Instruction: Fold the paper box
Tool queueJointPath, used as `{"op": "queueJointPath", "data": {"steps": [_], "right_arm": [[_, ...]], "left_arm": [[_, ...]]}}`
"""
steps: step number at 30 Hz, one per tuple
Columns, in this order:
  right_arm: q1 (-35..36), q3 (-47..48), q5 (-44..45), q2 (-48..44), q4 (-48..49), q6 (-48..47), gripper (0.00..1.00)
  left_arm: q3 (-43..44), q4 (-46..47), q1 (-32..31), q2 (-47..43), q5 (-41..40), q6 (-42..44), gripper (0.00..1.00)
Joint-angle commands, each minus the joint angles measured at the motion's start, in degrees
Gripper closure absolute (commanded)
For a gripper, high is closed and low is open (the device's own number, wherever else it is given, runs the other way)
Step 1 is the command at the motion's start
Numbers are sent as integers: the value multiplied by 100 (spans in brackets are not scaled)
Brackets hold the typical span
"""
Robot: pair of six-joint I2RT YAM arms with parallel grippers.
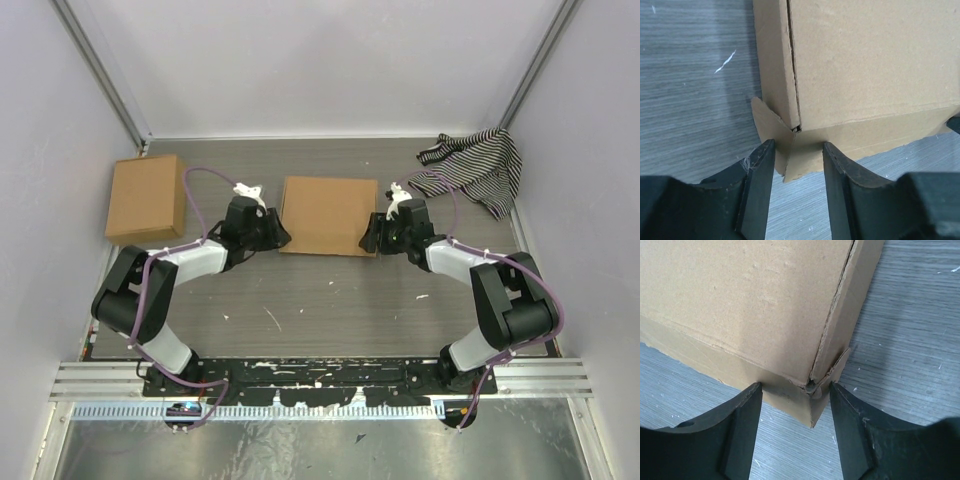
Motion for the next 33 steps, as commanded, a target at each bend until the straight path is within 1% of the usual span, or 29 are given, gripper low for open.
{"op": "queueJointPath", "data": {"steps": [1, 5, 11, 17, 24, 33], "right_arm": [[61, 323, -82, -303, -316, 14, 40], [61, 659, -66, -248, -982, 41, 43], [62, 1072, -237, -100, -1661, 167, 45], [56, 1397, -327, -20, -2104, 214, 45], [59, 1782, -414, 204, -2673, 194, 45], [42, 2067, -534, 449, -3039, 125, 45]], "left_arm": [[148, -527, -16, -240, 97, -36, 52], [387, -1074, -13, -288, 159, -83, 54], [571, -1310, -13, -340, 442, -197, 56], [870, -1841, -14, -386, 537, -218, 59], [1306, -2549, -13, -361, 649, -227, 59], [1533, -3007, -20, -275, 819, -237, 59]]}}
